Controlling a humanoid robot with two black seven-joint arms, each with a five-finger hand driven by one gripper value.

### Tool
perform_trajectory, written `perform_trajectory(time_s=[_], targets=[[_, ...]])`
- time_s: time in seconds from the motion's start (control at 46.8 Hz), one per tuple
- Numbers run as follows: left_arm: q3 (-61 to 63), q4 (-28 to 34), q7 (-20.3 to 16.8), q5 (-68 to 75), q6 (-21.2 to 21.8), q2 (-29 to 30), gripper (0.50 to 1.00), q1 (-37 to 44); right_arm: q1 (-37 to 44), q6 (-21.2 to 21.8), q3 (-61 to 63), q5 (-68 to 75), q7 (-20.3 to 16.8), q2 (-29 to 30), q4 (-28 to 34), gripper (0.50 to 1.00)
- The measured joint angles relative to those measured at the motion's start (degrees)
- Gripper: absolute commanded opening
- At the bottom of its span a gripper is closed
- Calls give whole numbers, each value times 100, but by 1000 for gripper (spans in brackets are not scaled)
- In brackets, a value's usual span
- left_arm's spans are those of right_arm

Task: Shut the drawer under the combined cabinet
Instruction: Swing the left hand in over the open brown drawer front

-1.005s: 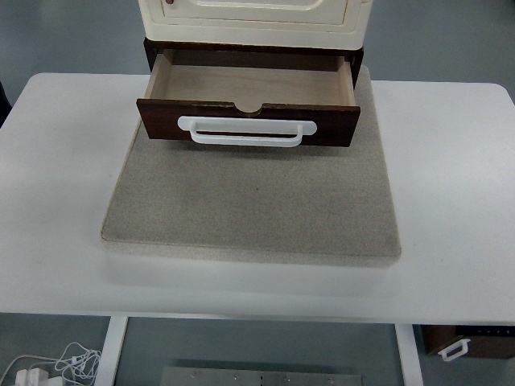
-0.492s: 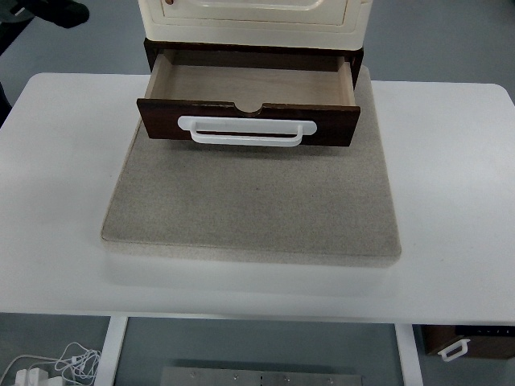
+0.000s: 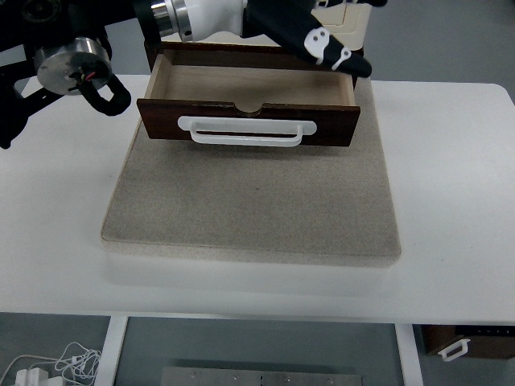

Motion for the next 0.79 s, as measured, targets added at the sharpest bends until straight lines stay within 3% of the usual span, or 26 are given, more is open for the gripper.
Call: perform_trajectory(time_s=[0.406, 0.791], targets=[[609, -22, 699, 971, -1069, -110, 1000, -29, 0, -2, 0, 3, 0, 0, 3, 952], [1317, 42, 971, 1304, -1209, -396, 1000, 43, 0, -2, 0, 3, 0, 0, 2, 952]])
